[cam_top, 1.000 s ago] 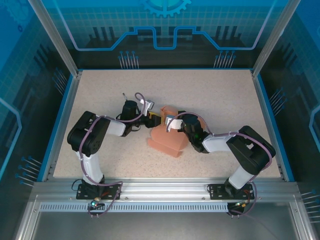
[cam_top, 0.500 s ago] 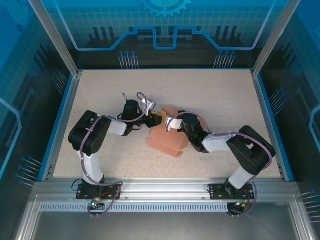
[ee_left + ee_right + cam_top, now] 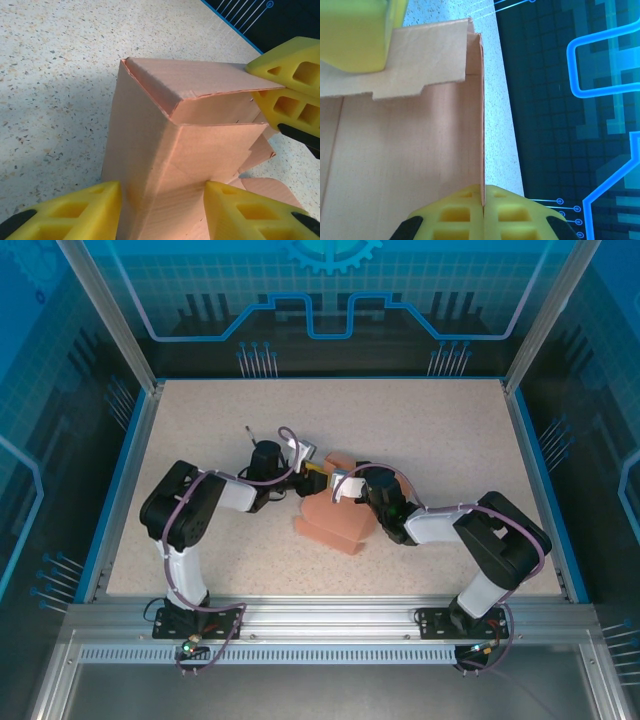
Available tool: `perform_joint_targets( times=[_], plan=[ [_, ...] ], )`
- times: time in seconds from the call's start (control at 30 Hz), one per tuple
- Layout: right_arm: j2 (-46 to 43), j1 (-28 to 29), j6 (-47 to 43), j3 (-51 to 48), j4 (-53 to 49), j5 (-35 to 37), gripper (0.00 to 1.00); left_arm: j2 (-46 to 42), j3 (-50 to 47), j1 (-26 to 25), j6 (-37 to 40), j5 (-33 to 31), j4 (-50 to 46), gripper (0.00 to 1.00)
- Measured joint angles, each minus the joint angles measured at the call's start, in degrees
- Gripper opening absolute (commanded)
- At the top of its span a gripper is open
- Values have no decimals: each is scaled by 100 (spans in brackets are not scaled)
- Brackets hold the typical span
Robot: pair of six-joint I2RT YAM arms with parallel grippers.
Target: Fold the paper box
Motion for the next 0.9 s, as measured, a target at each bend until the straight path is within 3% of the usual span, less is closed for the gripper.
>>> perform_joint_targets(
  times=[0.9],
  plan=[
    [-28, 70, -55, -2, 20, -7, 0, 13, -385, -302, 214, -949, 345, 52]
  ],
)
